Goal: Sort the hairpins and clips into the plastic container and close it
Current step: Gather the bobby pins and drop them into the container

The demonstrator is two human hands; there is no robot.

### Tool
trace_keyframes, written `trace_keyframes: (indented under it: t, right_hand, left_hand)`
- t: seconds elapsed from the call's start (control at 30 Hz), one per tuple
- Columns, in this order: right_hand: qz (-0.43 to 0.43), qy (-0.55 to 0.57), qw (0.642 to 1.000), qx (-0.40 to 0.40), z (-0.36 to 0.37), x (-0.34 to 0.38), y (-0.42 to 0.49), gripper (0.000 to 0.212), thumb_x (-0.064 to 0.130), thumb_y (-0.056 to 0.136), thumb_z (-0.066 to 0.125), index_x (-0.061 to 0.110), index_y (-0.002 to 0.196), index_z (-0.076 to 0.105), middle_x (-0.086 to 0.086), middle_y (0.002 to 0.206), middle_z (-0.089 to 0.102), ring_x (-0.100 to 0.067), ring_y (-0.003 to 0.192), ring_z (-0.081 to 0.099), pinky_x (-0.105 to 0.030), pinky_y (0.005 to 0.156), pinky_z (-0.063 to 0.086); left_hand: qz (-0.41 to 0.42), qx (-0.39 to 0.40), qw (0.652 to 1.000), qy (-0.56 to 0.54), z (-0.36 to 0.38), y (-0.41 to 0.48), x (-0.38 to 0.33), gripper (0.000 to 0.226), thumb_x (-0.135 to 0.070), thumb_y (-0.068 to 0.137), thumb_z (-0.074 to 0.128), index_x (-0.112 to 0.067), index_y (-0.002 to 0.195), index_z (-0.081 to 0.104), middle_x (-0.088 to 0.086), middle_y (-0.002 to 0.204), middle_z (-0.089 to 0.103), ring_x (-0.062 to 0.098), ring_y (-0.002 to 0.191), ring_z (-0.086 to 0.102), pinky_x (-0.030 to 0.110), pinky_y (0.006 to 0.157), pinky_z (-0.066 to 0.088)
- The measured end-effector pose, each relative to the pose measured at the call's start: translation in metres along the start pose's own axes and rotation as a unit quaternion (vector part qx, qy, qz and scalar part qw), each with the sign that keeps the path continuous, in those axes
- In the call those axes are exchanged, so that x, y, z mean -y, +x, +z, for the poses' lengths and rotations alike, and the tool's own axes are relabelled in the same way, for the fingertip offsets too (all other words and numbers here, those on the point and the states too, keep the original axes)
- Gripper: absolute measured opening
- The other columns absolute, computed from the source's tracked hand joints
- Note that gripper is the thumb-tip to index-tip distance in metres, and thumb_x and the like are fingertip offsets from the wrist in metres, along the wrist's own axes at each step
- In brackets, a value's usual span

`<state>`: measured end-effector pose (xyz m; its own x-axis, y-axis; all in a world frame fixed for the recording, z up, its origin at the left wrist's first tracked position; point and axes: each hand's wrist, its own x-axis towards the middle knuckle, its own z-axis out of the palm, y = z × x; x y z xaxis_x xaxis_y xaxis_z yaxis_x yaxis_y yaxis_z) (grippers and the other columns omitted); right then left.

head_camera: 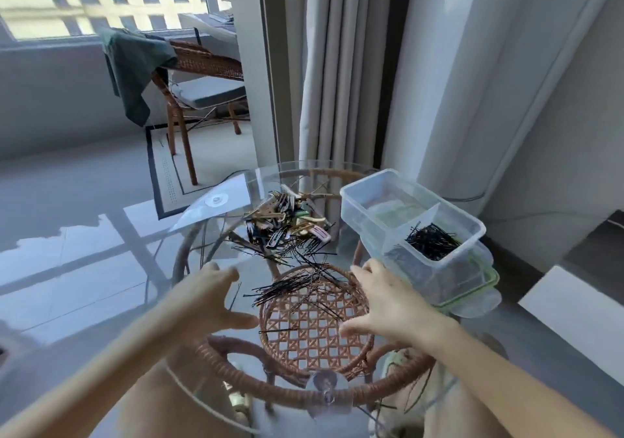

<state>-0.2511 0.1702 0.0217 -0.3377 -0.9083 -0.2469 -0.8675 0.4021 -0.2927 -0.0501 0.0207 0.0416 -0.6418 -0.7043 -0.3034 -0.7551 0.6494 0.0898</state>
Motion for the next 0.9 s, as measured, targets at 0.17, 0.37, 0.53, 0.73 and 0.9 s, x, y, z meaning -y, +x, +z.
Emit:
trace_keyframes:
  t: [0.17,0.37,0.53,0.73,0.9]
  right_hand:
    - [-0.024,-0.024,0.999,0.001,0.006,0.022,0.046,0.118,0.068,0.061,0.069,0.019,0.149,0.008,-0.002,0.156,0.013,-0.026,0.142,0.016,-0.043,0.114,0.021]
    - [-0.049,-0.021,0.998,0.015,0.006,0.042,0.081,0.119,0.070,0.059,0.067,0.020,0.149,0.007,0.000,0.159,0.007,-0.026,0.145,0.008,-0.047,0.115,0.016]
    - [-0.097,0.006,0.995,0.016,0.002,0.038,0.082,0.094,0.059,0.070,0.067,0.027,0.147,0.023,0.010,0.156,0.019,-0.019,0.142,0.018,-0.044,0.113,0.022]
    - [-0.196,0.063,0.978,-0.044,0.018,0.038,0.065,0.035,0.025,0.085,0.063,0.025,0.119,0.063,0.011,0.131,0.056,-0.017,0.118,0.046,-0.042,0.101,0.039]
    - [-0.225,0.110,0.963,-0.102,0.027,0.028,0.040,0.042,0.019,0.081,0.067,0.024,0.121,0.060,0.010,0.119,0.059,-0.010,0.109,0.052,-0.033,0.094,0.045]
  left_hand:
    - [0.010,-0.044,0.999,-0.015,0.032,0.007,0.001,0.114,-0.070,0.058,0.063,-0.019,0.146,0.012,0.005,0.146,0.026,0.022,0.134,0.023,0.035,0.113,0.024]
    - [0.074,-0.064,0.994,-0.048,0.022,0.043,-0.010,0.096,-0.062,0.062,0.067,-0.013,0.138,0.033,0.006,0.145,0.029,0.023,0.133,0.024,0.035,0.111,0.024]
    - [0.128,-0.043,0.989,-0.061,0.015,0.065,-0.011,0.102,-0.056,0.063,0.072,-0.013,0.143,0.025,0.005,0.147,0.028,0.024,0.134,0.023,0.037,0.110,0.026]
    - [0.188,-0.085,0.969,-0.133,0.023,0.061,-0.009,0.065,-0.035,0.070,0.076,-0.015,0.127,0.052,0.003,0.123,0.054,0.019,0.111,0.052,0.028,0.095,0.046]
    - [0.231,-0.139,0.949,-0.167,0.034,0.045,-0.012,0.028,-0.018,0.079,0.068,-0.017,0.107,0.067,-0.002,0.104,0.065,0.014,0.093,0.060,0.031,0.087,0.051]
